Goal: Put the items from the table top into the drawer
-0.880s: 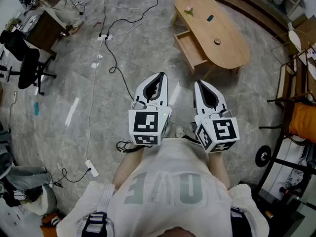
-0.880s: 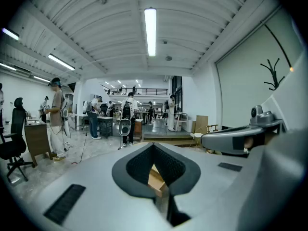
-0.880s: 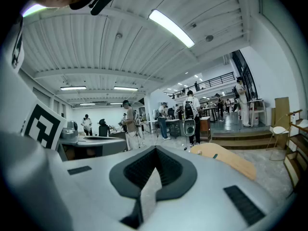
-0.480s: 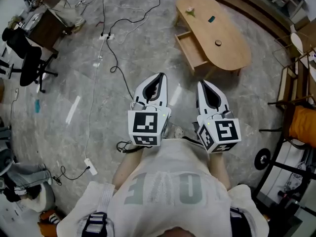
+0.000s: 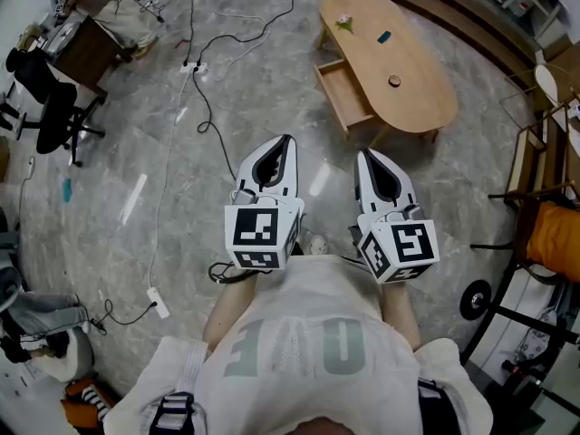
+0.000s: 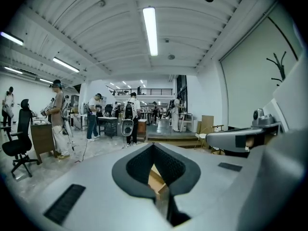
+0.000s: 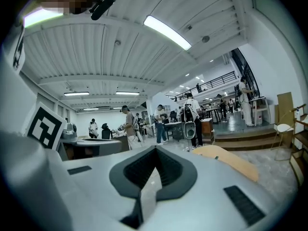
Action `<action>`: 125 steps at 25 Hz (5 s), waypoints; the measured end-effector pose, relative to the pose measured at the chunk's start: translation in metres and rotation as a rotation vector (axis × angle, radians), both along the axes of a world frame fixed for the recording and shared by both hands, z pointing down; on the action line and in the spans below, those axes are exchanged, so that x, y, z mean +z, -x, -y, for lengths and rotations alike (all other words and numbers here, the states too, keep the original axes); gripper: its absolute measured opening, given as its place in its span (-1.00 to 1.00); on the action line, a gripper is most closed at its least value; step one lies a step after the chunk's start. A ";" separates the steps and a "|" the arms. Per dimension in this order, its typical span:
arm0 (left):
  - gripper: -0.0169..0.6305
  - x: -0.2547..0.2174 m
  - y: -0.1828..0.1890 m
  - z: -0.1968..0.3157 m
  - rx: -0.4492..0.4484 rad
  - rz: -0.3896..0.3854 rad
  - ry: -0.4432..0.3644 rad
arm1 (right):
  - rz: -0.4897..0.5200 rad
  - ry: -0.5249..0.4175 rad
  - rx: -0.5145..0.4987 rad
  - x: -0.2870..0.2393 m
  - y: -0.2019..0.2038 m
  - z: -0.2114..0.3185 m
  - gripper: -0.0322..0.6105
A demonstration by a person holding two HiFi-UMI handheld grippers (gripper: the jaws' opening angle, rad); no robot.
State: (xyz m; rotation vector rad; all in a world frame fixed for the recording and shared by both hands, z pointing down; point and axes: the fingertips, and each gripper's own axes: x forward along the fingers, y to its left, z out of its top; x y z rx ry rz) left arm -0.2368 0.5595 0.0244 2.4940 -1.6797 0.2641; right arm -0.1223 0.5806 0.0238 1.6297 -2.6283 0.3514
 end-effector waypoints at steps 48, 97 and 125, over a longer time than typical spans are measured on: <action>-0.92 -0.003 -0.121 0.571 0.261 -0.067 -0.025 | -0.136 -0.016 0.299 -0.003 -0.116 0.546 -0.88; -0.92 0.324 -0.387 0.549 0.348 0.025 0.179 | -0.153 0.101 0.142 0.295 -0.342 0.534 -0.88; 0.07 0.533 -0.434 0.523 0.454 0.235 0.593 | -0.170 0.255 0.049 0.389 -0.352 0.516 -0.88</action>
